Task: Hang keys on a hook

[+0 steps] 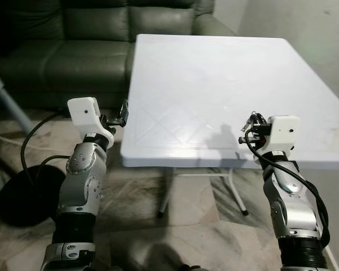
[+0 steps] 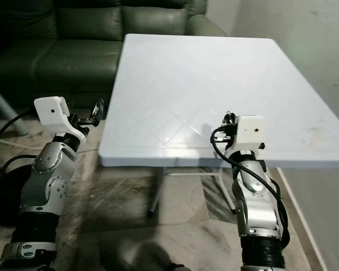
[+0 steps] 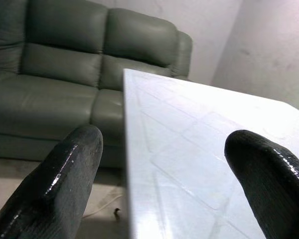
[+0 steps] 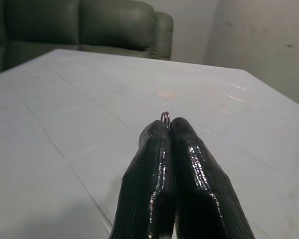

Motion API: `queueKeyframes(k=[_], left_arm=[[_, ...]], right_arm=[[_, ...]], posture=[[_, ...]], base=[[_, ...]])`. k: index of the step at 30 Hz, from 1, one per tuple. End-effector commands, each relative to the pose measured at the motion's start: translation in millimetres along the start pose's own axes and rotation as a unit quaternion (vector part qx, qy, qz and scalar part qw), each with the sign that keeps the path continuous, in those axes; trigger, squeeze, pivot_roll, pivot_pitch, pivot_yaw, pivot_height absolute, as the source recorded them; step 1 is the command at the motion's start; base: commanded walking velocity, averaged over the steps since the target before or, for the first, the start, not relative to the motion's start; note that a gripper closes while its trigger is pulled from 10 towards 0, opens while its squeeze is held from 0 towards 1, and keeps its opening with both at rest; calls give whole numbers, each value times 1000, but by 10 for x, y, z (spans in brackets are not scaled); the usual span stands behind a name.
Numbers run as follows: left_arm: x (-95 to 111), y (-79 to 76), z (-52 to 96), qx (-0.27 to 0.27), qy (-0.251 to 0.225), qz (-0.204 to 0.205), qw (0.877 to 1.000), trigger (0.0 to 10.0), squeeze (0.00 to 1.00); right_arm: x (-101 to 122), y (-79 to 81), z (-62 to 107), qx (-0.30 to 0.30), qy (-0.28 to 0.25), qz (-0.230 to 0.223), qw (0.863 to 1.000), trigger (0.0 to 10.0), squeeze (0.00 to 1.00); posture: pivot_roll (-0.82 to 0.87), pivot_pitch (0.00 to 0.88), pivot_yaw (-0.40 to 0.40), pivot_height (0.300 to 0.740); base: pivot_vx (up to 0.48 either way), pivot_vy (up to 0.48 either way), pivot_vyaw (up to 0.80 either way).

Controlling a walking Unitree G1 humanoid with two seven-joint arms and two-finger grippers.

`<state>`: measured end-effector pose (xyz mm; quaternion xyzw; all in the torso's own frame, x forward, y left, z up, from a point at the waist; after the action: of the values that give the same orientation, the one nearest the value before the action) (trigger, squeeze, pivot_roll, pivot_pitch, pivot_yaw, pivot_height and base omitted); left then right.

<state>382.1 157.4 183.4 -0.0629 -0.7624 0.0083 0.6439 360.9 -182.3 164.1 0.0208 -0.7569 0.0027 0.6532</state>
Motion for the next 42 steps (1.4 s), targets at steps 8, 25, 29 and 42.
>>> queueKeyframes(k=[8,25,29,42], left_arm=[[-105,45,76,12,7,-4,1000,10000,0],[-156,105,146,20,13,16,1000,10000,0],[-166,113,149,27,16,6,999,10000,0],[-234,11,174,18,36,27,999,10000,0]], right_arm=[[-21,111,-19,11,1,9,1000,10000,0],[-57,177,7,21,3,11,1000,10000,0],[-71,186,21,21,4,10,1000,10000,0],[-92,184,56,21,8,10,1000,10000,0]], posture=[[15,32,-40,740],[21,4,-43,740],[20,0,-42,740],[16,0,-44,740]], base=[[0,0,-768],[0,51,-769],[0,240,-769],[0,0,-769]])
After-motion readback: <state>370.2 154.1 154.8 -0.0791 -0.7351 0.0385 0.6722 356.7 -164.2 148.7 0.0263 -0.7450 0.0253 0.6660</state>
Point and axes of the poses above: a point about 5 cm out from each wrist's last joint towards the gripper, its own z axis pointing back from the gripper into the wrist, its own x axis along the axis of the wrist's last joint, y = z × x, the point moved 4 cm from there along -z, pointing out of the wrist towards the gripper, and after that the axes turned 5 degrees about -z, right-handed, at the moved point
